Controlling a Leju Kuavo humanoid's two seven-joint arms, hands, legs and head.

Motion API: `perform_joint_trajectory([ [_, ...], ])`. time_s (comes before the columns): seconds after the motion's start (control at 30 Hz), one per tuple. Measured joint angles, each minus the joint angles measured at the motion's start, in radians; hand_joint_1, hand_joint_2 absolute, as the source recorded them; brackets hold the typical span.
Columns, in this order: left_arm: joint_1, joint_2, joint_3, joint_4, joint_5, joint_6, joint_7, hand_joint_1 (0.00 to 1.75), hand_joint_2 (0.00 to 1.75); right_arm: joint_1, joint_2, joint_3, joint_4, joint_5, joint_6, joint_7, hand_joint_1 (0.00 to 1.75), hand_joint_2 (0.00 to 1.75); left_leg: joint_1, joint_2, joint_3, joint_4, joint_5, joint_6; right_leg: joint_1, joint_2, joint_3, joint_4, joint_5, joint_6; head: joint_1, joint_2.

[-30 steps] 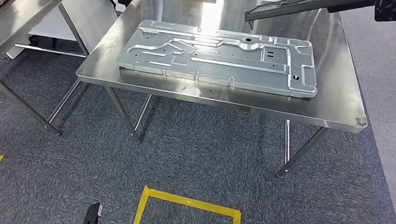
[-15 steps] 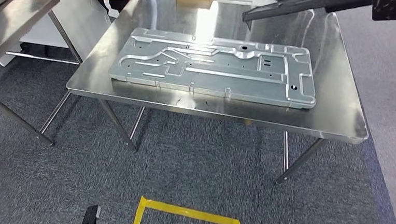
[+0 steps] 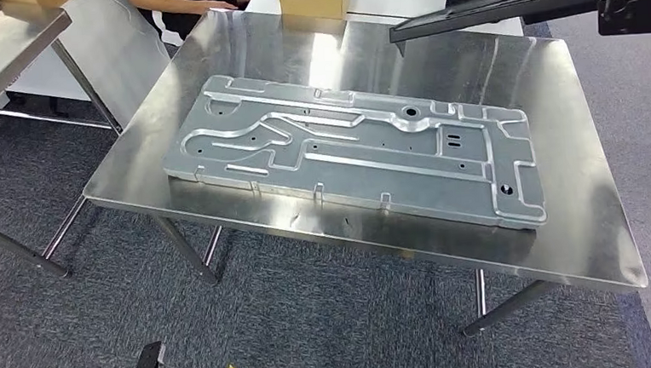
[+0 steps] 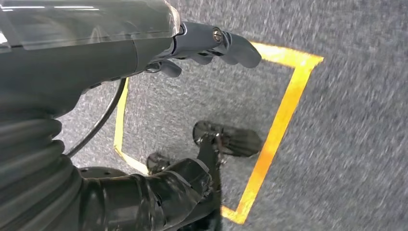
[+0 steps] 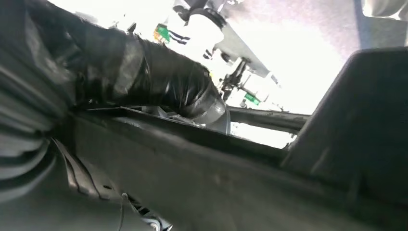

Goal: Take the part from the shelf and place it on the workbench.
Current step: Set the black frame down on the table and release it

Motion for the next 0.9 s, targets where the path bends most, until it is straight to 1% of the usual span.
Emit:
perform_joint_trajectory([
  [0.03,-0.003,0.0,0.001,0.0,0.001,0.008,0.003,0.0,1.75,0.002,-0.004,0.001,0.0,0.0,0.001,0.0,1.75,1.75,0.0,-0.002,0.012,-0.009,-0.007,0.006,-0.001,-0.002,-0.046,0.068,0.025,0.002,0.0,0.0],
  [0.07,-0.005,0.001,0.001,0.0,0.001,0.012,0.005,0.0,1.75,0.005,-0.007,0.003,0.0,0.0,0.002,0.0,1.75,1.75,0.0,-0.004,0.026,-0.019,-0.015,0.011,0.0,-0.005,-0.099,0.138,0.031,0.001,0.001,0.0],
  [0.1,-0.006,0.001,0.001,0.0,0.0,0.006,0.005,0.0,1.75,0.006,-0.008,0.006,0.0,0.0,0.004,0.0,1.75,1.75,0.0,-0.008,0.041,-0.025,-0.024,0.014,0.001,-0.007,-0.154,0.194,0.01,0.0,0.001,0.0],
  [0.13,-0.006,0.001,0.001,0.0,-0.001,-0.002,0.003,0.0,1.75,0.007,-0.009,0.01,0.001,0.001,0.007,0.0,1.75,1.75,-0.001,-0.012,0.056,-0.029,-0.035,0.016,0.003,-0.007,-0.205,0.228,-0.035,-0.002,0.001,0.0],
  [0.17,-0.006,0.001,0.001,0.0,-0.001,-0.012,-0.002,0.0,1.75,0.008,-0.01,0.015,0.001,0.002,0.01,0.0,1.75,1.75,-0.003,-0.016,0.071,-0.03,-0.048,0.016,0.005,-0.007,-0.246,0.24,-0.085,-0.003,0.001,0.0],
  [0.2,-0.006,0.001,0.002,0.0,-0.002,-0.019,-0.008,0.0,1.75,0.008,-0.011,0.019,0.001,0.002,0.014,0.001,1.75,1.75,-0.005,-0.021,0.088,-0.03,-0.062,0.016,0.006,-0.007,-0.275,0.231,-0.12,-0.005,0.001,0.0],
  [0.23,-0.007,0.001,0.002,0.0,-0.003,-0.021,-0.012,0.0,1.75,0.008,-0.011,0.022,0.001,0.003,0.017,0.001,1.75,1.75,-0.007,-0.025,0.106,-0.028,-0.077,0.015,0.007,-0.008,-0.292,0.201,-0.124,-0.008,0.001,0.0],
  [0.27,-0.007,0.001,0.002,0.0,-0.004,-0.021,-0.014,0.0,1.75,0.007,-0.011,0.024,0.001,0.003,0.018,0.001,1.75,1.75,-0.009,-0.029,0.125,-0.027,-0.092,0.014,0.009,-0.008,-0.297,0.153,-0.084,-0.012,0.001,0.0],
  [0.3,-0.006,0.0,0.002,0.0,-0.004,-0.021,-0.014,0.0,1.75,0.005,-0.011,0.026,0.001,0.003,0.019,0.001,1.75,1.75,-0.011,-0.033,0.14,-0.025,-0.107,0.013,0.013,-0.009,-0.294,0.089,-0.005,-0.018,0.001,0.0],
  [0.33,-0.007,-0.001,0.002,0.0,-0.004,-0.021,-0.014,0.0,1.75,0.002,-0.012,0.028,0.001,0.003,0.019,0.001,1.75,1.75,-0.012,-0.036,0.154,-0.023,-0.12,0.011,0.018,-0.008,-0.289,0.028,0.082,-0.025,0.001,0.0],
  [0.37,-0.007,-0.002,0.002,0.0,-0.004,-0.021,-0.014,0.0,1.75,-0.003,-0.012,0.03,0.001,0.003,0.018,0.0,1.75,1.75,-0.014,-0.039,0.163,-0.023,-0.131,0.007,0.024,-0.006,-0.283,-0.018,0.156,-0.03,0.0,0.0],
  [0.4,-0.008,-0.003,0.002,0.0,-0.003,-0.021,-0.015,0.0,1.75,-0.008,-0.011,0.032,0.001,0.003,0.018,0.0,1.75,1.75,-0.014,-0.04,0.169,-0.021,-0.137,0.003,0.029,-0.004,-0.279,-0.047,0.204,-0.035,0.0,0.0],
  [0.43,-0.008,-0.003,0.002,0.0,-0.002,-0.021,-0.015,0.0,1.75,-0.012,-0.012,0.034,0.001,0.002,0.018,0.0,1.75,1.75,-0.015,-0.041,0.176,-0.02,-0.139,-0.002,0.032,-0.003,-0.273,-0.058,0.217,-0.038,-0.001,0.0],
  [0.5,-0.008,-0.003,0.002,0.0,-0.001,-0.022,-0.019,0.0,1.75,-0.018,-0.012,0.035,0.0,0.002,0.018,0.0,1.75,1.75,-0.015,-0.039,0.181,-0.012,-0.149,-0.01,0.027,-0.003,-0.253,-0.069,0.218,-0.047,-0.002,0.0],
  [0.53,-0.008,-0.003,0.001,0.0,-0.001,-0.024,-0.021,0.0,1.75,-0.023,-0.012,0.035,-0.001,0.002,0.019,0.0,1.75,1.75,-0.014,-0.035,0.175,0.01,-0.166,-0.014,0.025,-0.004,-0.245,-0.072,0.217,-0.053,-0.003,0.0],
  [0.57,-0.008,-0.003,0.001,0.0,-0.001,-0.027,-0.025,0.0,1.75,-0.029,-0.012,0.035,-0.002,0.002,0.021,-0.001,1.75,1.75,-0.013,-0.031,0.158,0.052,-0.195,-0.019,0.024,-0.005,-0.238,-0.074,0.215,-0.057,-0.003,0.0],
  [0.6,-0.008,-0.003,0.001,0.0,-0.001,-0.029,-0.028,0.0,1.75,-0.035,-0.013,0.036,-0.003,0.002,0.023,-0.001,1.75,1.75,-0.01,-0.026,0.13,0.113,-0.229,-0.024,0.025,-0.006,-0.236,-0.074,0.213,-0.06,-0.003,0.0],
  [0.63,-0.008,-0.003,0.001,0.0,-0.002,-0.032,-0.033,0.0,1.75,-0.041,-0.013,0.036,-0.005,0.002,0.028,-0.001,1.75,1.75,-0.007,-0.024,0.096,0.182,-0.264,-0.028,0.025,-0.005,-0.236,-0.073,0.212,-0.062,-0.003,0.0],
  [0.67,-0.008,-0.003,0.001,0.0,-0.002,-0.032,-0.038,0.0,1.75,-0.044,-0.013,0.037,-0.008,0.002,0.033,-0.001,1.75,1.75,-0.003,-0.022,0.067,0.236,-0.287,-0.031,0.025,-0.005,-0.236,-0.072,0.21,-0.063,-0.003,0.0],
  [0.7,-0.007,-0.003,0.001,0.0,-0.002,-0.033,-0.042,0.0,1.75,-0.046,-0.015,0.038,-0.011,0.002,0.04,-0.001,1.75,1.75,-0.001,-0.021,0.052,0.262,-0.292,-0.034,0.025,-0.004,-0.236,-0.07,0.208,-0.062,-0.003,0.0],
  [0.73,-0.007,-0.003,0.001,0.0,-0.002,-0.034,-0.045,0.0,1.75,-0.048,-0.017,0.04,-0.015,0.002,0.048,-0.001,1.75,1.75,0.002,-0.021,0.056,0.246,-0.277,-0.036,0.024,-0.003,-0.236,-0.067,0.206,-0.061,-0.003,0.0],
  [0.77,-0.007,-0.003,0.001,0.0,-0.001,-0.035,-0.048,0.0,1.75,-0.052,-0.02,0.043,-0.02,0.002,0.055,-0.001,1.75,1.75,0.004,-0.021,0.079,0.194,-0.244,-0.037,0.023,-0.001,-0.236,-0.064,0.204,-0.058,-0.003,0.0],
  [0.8,-0.008,-0.002,0.001,0.0,0.001,-0.037,-0.05,0.0,1.75,-0.058,-0.023,0.045,-0.026,0.001,0.062,-0.001,1.75,1.75,0.005,-0.021,0.113,0.12,-0.208,-0.037,0.022,-0.001,-0.236,-0.06,0.202,-0.055,-0.003,0.0],
  [0.83,-0.008,-0.002,0.001,0.0,0.002,-0.038,-0.052,0.0,1.75,-0.067,-0.026,0.046,-0.031,-0.001,0.068,0.0,1.75,1.75,0.004,-0.021,0.143,0.054,-0.185,-0.035,0.022,0.0,-0.237,-0.055,0.2,-0.051,-0.003,0.0],
  [0.87,-0.008,-0.001,0.001,0.0,0.004,-0.039,-0.053,0.0,1.75,-0.076,-0.029,0.048,-0.035,-0.004,0.071,0.0,1.75,1.75,0.002,-0.021,0.163,0.008,-0.172,-0.03,0.021,0.0,-0.24,-0.052,0.199,-0.046,-0.003,0.0],
  [0.9,-0.008,-0.001,0.001,0.0,0.005,-0.04,-0.053,0.0,1.75,-0.084,-0.032,0.049,-0.038,-0.006,0.073,0.0,1.75,1.75,-0.001,-0.021,0.172,-0.015,-0.166,-0.024,0.021,0.001,-0.243,-0.05,0.199,-0.041,-0.003,0.0],
])
